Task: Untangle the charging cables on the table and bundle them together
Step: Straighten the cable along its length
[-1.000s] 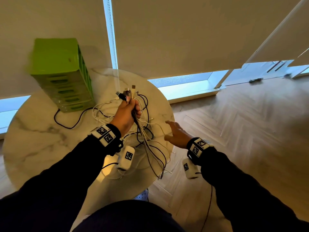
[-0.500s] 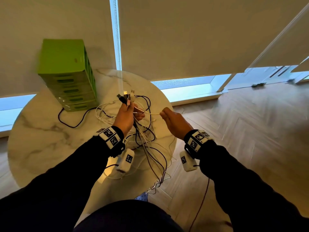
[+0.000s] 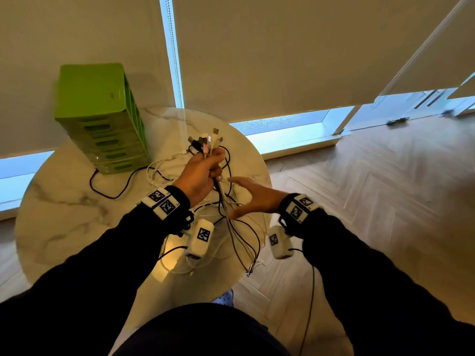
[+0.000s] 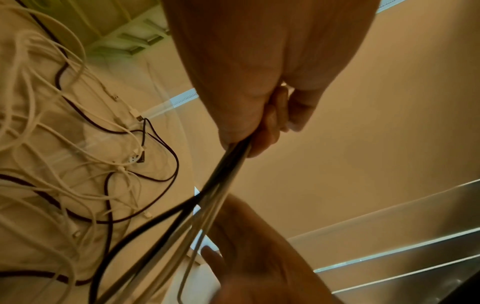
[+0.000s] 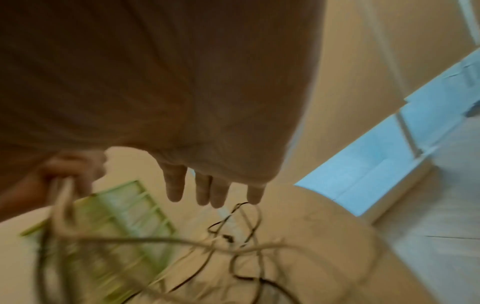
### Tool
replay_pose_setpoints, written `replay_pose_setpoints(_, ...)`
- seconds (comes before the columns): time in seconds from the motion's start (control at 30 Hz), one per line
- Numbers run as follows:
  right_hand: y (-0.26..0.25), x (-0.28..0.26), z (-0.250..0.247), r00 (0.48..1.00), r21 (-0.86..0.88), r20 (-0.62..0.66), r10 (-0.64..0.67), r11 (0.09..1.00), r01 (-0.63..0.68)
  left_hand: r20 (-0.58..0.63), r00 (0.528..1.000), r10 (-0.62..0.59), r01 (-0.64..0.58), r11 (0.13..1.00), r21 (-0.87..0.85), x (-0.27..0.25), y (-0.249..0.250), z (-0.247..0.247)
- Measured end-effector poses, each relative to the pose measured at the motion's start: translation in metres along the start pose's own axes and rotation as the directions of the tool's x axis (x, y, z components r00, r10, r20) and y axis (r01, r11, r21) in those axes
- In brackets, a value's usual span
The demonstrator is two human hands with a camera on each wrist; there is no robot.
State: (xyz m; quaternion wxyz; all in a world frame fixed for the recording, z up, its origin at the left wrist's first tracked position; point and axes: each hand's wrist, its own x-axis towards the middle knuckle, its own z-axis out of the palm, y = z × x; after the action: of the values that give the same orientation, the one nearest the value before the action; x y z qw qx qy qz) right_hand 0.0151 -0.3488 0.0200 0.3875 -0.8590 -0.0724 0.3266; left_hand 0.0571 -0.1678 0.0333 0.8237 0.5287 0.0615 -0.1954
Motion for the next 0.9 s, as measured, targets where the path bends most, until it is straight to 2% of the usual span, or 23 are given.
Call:
replay_pose_setpoints(0.1, -0.028, 0.02, 0.022, 0.991, 0.1, 0.098, -0.088, 0.992, 0.078, 0.127, 0.992, 0.02, -0.036, 0.992, 0.121, -0.005, 0.003, 0.006)
replay_pose_setpoints(0.17, -0.03, 0.022, 0.029, 0.988, 0.175, 0.119, -0.095, 0.982, 0.073, 0.189, 0.982, 0.026, -0.056, 0.987, 0.152, -0.008, 0.006, 0.003)
replay_pose_setpoints(0.3, -0.014, 0.016, 0.025, 0.99, 0.418, 0.141, -0.024, 0.908, -0.038, 0.231, 0.973, 0.01, 0.0, 0.999, -0.046, -0.011, 0.011, -0.008)
replay_pose_setpoints(0.33, -0.01, 0.016, 0.02, 0.993, 0.385, 0.12, 0.016, 0.921, -0.062, 0.225, 0.974, 0.002, 0.019, 0.996, -0.093, -0.013, 0.012, -0.009)
replay_pose_setpoints(0.37, -0.005, 0.018, 0.012, 0.996, 0.281, 0.07, 0.061, 0.956, -0.078, 0.217, 0.976, -0.007, 0.034, 0.992, -0.124, -0.014, 0.013, -0.009)
replay_pose_setpoints(0.43, 0.007, 0.024, -0.002, 0.989, -0.059, -0.098, 0.112, 0.991, -0.118, 0.198, 0.98, -0.018, 0.049, 0.986, -0.156, -0.018, 0.018, -0.008)
replay_pose_setpoints(0.5, 0.024, 0.03, -0.013, 0.95, -0.366, -0.3, 0.089, 0.909, -0.201, 0.166, 0.986, -0.019, 0.05, 0.981, -0.19, -0.019, 0.023, -0.007)
replay_pose_setpoints(0.53, 0.029, 0.03, -0.015, 0.924, -0.433, -0.378, 0.06, 0.87, -0.234, 0.145, 0.989, -0.009, 0.04, 0.977, -0.209, -0.018, 0.027, -0.008)
replay_pose_setpoints(0.6, 0.035, 0.027, -0.012, 0.891, -0.451, -0.454, 0.002, 0.862, -0.232, 0.087, 0.996, 0.024, 0.0, 0.962, -0.273, -0.013, 0.035, -0.01)
replay_pose_setpoints(0.67, 0.033, 0.026, 0.001, 0.927, -0.438, -0.373, -0.049, 0.89, -0.129, 0.006, 0.998, 0.066, -0.06, 0.939, -0.339, -0.005, 0.046, -0.016)
replay_pose_setpoints(0.77, 0.021, 0.026, 0.039, 0.98, -0.38, -0.145, -0.135, 0.922, 0.071, -0.147, 0.984, 0.096, -0.138, 0.943, -0.304, 0.013, 0.059, -0.029)
replay_pose_setpoints(0.9, -0.003, 0.033, 0.091, 0.97, -0.361, 0.053, -0.236, 0.901, 0.239, -0.281, 0.953, 0.114, -0.158, 0.977, -0.141, 0.024, 0.058, -0.045)
